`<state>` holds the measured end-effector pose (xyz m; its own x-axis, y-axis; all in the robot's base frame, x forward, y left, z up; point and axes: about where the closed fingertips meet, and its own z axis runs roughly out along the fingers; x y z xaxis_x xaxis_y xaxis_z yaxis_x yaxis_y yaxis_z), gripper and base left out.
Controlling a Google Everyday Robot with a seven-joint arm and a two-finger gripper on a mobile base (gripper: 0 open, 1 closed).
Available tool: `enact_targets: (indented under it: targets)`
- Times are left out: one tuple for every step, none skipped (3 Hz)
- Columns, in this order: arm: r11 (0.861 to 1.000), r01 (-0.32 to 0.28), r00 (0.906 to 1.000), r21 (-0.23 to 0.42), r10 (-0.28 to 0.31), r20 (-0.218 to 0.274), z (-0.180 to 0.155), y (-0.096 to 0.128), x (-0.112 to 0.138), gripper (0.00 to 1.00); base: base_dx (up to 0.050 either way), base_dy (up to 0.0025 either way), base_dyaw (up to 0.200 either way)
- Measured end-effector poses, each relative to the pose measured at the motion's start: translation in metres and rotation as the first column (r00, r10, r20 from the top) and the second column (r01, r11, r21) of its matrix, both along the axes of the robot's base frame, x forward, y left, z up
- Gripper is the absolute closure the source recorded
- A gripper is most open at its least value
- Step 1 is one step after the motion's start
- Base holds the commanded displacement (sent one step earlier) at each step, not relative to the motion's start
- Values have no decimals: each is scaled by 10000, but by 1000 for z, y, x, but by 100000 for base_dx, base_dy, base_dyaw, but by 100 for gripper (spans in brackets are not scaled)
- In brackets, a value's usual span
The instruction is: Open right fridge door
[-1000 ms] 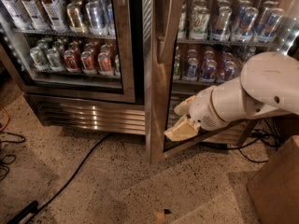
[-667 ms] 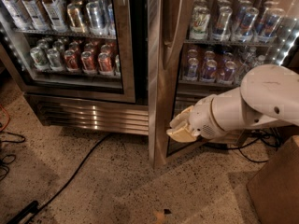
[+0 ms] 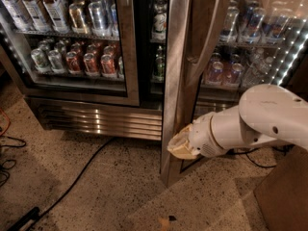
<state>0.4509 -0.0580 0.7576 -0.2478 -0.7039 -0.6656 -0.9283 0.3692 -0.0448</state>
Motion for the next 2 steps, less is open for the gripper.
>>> enact_targets:
  targets:
    - [10000,11,10000,34,-11,-13,-4,-1,-4,100,-4999,-5,23]
    - [10000,11,10000,34,-11,-13,-4,-1,-4,100,-5002,-1,7]
